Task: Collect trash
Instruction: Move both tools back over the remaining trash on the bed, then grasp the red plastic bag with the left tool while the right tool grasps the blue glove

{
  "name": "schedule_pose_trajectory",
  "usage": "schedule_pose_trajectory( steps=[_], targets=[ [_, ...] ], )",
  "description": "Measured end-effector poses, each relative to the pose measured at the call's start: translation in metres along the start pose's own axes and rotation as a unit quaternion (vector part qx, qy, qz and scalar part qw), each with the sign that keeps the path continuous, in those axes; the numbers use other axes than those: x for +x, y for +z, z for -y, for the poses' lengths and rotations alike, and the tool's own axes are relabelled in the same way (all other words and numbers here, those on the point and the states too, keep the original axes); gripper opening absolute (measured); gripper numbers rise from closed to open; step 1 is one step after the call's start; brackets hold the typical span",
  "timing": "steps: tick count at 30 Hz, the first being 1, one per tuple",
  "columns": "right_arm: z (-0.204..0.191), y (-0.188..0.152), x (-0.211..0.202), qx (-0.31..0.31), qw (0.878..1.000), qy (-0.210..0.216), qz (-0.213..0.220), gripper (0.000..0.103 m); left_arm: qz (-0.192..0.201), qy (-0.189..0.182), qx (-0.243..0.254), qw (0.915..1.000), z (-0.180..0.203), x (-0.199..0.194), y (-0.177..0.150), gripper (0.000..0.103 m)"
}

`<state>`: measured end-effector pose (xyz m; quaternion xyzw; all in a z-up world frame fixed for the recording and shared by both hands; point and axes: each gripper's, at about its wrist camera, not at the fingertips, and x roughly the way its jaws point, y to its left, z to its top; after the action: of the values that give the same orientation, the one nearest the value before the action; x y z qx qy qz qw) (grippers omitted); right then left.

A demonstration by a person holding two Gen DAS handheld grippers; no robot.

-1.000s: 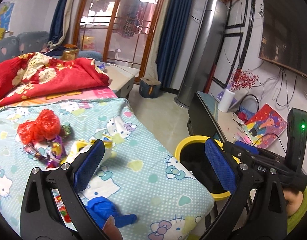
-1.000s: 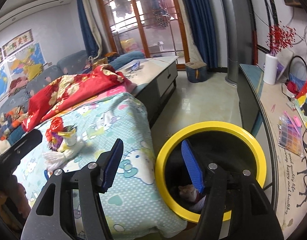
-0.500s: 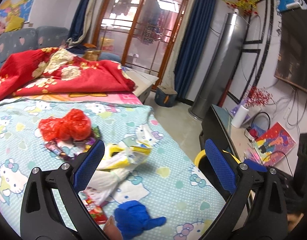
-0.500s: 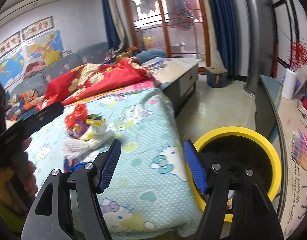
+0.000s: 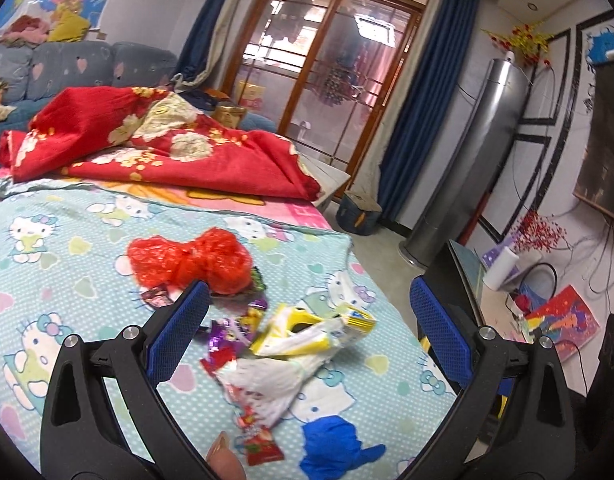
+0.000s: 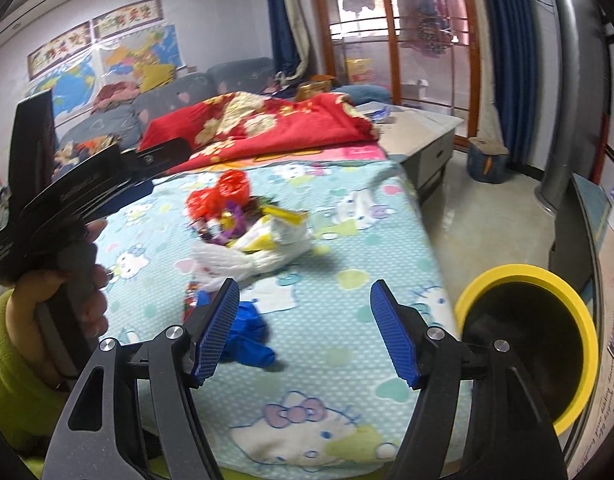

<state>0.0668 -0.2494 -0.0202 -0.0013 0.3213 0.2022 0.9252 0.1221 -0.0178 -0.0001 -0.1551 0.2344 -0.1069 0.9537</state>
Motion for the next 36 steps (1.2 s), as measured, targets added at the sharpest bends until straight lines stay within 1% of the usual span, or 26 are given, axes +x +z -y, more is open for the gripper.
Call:
schedule_pose_trajectory(
  steps=[7, 12, 16, 19, 23, 27, 28, 30, 32, 33, 34, 36],
  targets=[
    [-0.028, 0.003, 0.019, -0.031, 0.999, 0.025, -0.018, 0.066, 0.0, 0.023, -0.017, 0.9996, -0.024, 0.003, 0.003, 0.092],
    [-0.043, 0.0, 0.037, -0.049, 0.997, 0.041, -0.044, 0.066, -0.019, 0.04, -0.024, 0.9987, -0.041, 0.015, 0.005, 0.092],
    [-0.048, -0.002, 0.053, -0.053, 0.995, 0.05, -0.066, 0.066, -0.038, 0.046, -0.029, 0.9978, -0.051, 0.025, 0.006, 0.092],
    [-0.05, -0.004, 0.065, -0.052, 0.994, 0.055, -0.084, 0.066, -0.052, 0.05, -0.03, 0.9969, -0.059, 0.036, 0.007, 0.087],
    [-0.051, -0.012, 0.08, -0.053, 0.991, 0.053, -0.11, 0.066, -0.069, 0.053, -0.032, 0.9957, -0.066, 0.052, 0.009, 0.085],
    [-0.049, -0.019, 0.091, -0.049, 0.989, 0.053, -0.128, 0.066, -0.086, 0.057, -0.027, 0.9943, -0.07, 0.069, 0.012, 0.079],
    [-0.048, -0.021, 0.093, -0.046, 0.989, 0.052, -0.13, 0.065, -0.092, 0.059, -0.025, 0.9937, -0.071, 0.074, 0.012, 0.076],
    [-0.045, -0.025, 0.096, -0.04, 0.988, 0.052, -0.137, 0.057, -0.102, 0.061, -0.022, 0.9927, -0.072, 0.084, 0.014, 0.072],
    [-0.042, -0.03, 0.1, -0.034, 0.987, 0.05, -0.146, 0.051, -0.11, 0.065, -0.017, 0.9917, -0.072, 0.093, 0.014, 0.072],
    [-0.041, -0.031, 0.101, -0.033, 0.987, 0.05, -0.147, 0.048, -0.114, 0.065, -0.017, 0.9912, -0.073, 0.096, 0.014, 0.07],
    [-0.041, -0.031, 0.102, -0.032, 0.987, 0.051, -0.146, 0.046, -0.121, 0.065, -0.017, 0.9904, -0.073, 0.1, 0.014, 0.062],
    [-0.039, -0.03, 0.102, -0.028, 0.988, 0.052, -0.144, 0.042, -0.131, 0.074, -0.014, 0.9885, -0.074, 0.108, 0.013, 0.055]
  ],
)
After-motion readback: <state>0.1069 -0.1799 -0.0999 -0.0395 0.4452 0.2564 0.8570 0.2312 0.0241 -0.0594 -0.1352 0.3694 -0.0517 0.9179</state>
